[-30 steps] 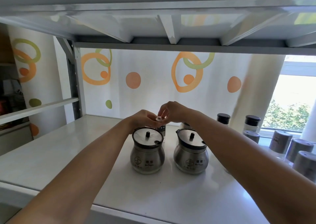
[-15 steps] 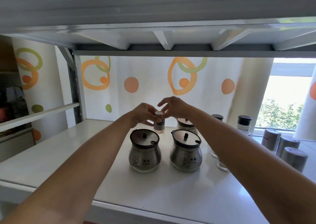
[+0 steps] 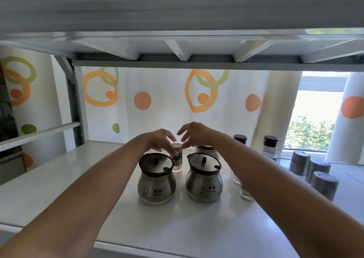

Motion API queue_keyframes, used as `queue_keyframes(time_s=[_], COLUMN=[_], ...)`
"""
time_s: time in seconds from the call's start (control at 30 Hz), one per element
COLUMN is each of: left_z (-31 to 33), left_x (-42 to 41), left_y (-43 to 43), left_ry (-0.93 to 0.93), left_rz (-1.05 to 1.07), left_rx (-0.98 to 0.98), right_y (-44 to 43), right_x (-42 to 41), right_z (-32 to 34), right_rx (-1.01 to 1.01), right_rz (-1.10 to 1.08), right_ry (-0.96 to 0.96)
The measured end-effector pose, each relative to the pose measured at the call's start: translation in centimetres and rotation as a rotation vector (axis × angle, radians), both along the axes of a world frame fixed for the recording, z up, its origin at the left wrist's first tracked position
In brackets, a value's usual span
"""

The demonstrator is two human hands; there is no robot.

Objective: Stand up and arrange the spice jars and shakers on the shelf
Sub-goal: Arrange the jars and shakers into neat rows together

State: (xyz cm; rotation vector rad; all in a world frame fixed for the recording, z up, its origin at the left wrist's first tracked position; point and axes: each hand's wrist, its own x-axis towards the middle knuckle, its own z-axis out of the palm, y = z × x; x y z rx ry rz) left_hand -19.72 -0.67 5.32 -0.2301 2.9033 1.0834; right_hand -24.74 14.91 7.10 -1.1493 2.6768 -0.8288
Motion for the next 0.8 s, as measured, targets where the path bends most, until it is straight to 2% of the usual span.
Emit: queue_keyframes(time_s=[0.1,0.2,0.27,0.3,0.37,0.43,0.63,0.8], left_z=[2.2,4.3,5.2,5.4,5.3,4.5,1.5,0.5], left_x=[0.5,0.9,1.1,1.1,1.2,1.4,2.0,1.7], left_y=[0.3,1.9,3.8,4.9,7.4,10.1,16.6,18.8], left_ry=[0.059,0.347,0.490,0.499,0.420,0.322,0.146,0.076], left_rz=[-0.011,0.009,-0.004,-0.016,-0.062,-0.134,-0.273,-0.325], left_rx=[0.034,0.091,0.228,0.355,0.572,0.663,0.657,0.646], right_y=[2.9,7.3,10.1,11.3,13.3,14.7,17.0,17.7], right_x=[-0.4,-0.6,-0.3,0.0,0.8,1.7,4.0,4.6], right_z=[2.2,4.4,5.1,5.2,5.0,4.5,2.4,0.9], right_rx=[-0.005,-0.016,0.018,0.045,0.112,0.176,0.292,0.261], right_rz=[-0.034,-0.094,-0.117,-0.122,-0.129,-0.137,-0.124,-0.143], right_ry=[0.047,0.096,0.111,0.101,0.066,0.039,-0.017,0.023])
